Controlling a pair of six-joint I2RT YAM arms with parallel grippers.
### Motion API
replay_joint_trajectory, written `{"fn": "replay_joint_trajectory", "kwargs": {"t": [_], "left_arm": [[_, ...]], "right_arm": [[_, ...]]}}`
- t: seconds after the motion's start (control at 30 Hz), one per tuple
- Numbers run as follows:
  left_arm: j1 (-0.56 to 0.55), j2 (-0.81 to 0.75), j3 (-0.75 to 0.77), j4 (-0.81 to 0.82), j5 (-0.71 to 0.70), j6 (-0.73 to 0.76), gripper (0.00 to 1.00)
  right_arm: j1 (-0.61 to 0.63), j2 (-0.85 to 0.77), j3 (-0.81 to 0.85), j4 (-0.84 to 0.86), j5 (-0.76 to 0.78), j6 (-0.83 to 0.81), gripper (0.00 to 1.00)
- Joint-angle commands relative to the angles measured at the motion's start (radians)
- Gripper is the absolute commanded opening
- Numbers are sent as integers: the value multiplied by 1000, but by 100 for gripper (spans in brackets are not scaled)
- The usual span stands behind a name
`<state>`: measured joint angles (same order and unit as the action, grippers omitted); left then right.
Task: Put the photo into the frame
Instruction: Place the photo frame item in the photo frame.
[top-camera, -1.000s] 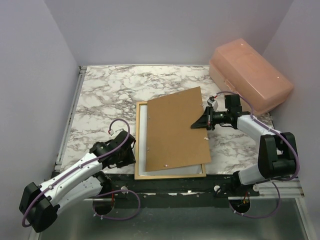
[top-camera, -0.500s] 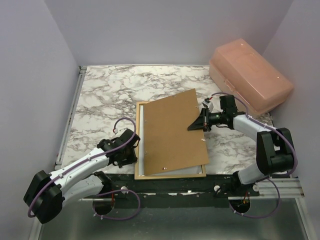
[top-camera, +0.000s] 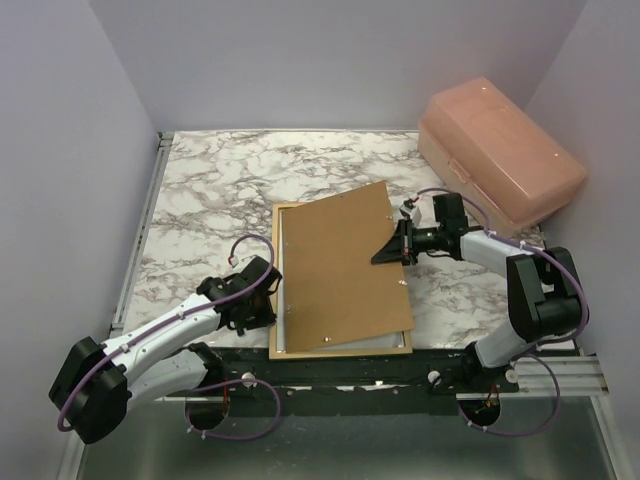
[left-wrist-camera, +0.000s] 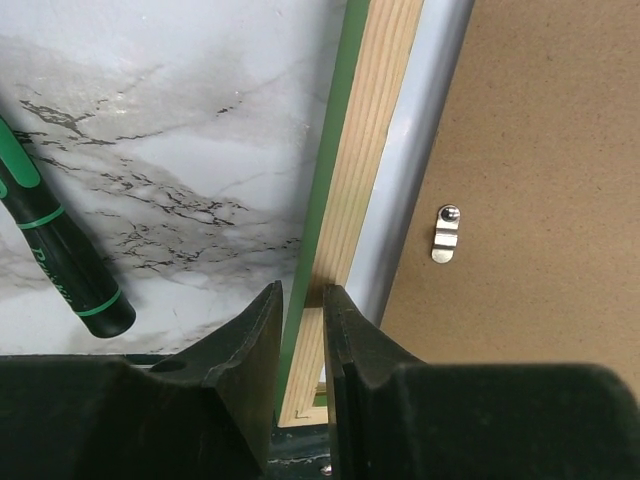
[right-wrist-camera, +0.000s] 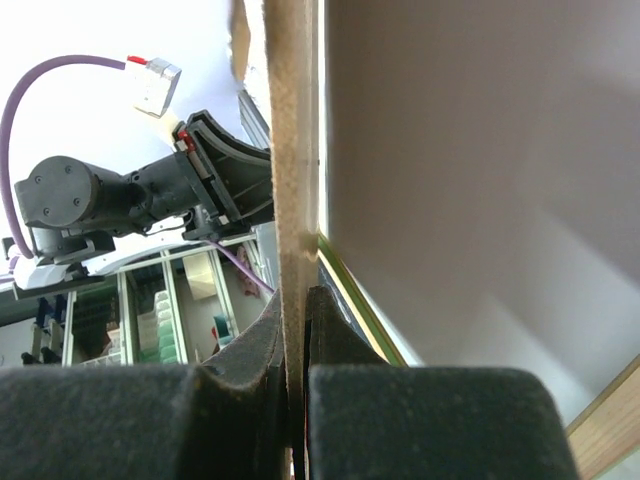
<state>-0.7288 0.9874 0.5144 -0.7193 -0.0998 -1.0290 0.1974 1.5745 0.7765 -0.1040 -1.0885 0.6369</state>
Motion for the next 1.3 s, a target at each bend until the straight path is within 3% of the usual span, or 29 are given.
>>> {"fn": "replay_joint_trajectory", "kwargs": {"t": [0.0,0.5,0.73,0.87,1.07,1.27], "left_arm": [[-3,31,-6,34,11,12,24],[-3,59,-2,45,14,27,24],[-3,69,-5,49,15,32,23],[-3,71,-4,48,15,35,23],[-3,68,-12,55,17,33,24],[-3,71,-18,60,18,35,24]], "right_arm": [[5,23,-26,71,-24,19,1],[59,82,-91,200,3,69,1],[60,121,-71,107,57,-4,1],[62,143,-61,44,99,-42,7],[70,173,-20,-51,152,-101,37],[77,183,25,-111,193,-137,44]]}}
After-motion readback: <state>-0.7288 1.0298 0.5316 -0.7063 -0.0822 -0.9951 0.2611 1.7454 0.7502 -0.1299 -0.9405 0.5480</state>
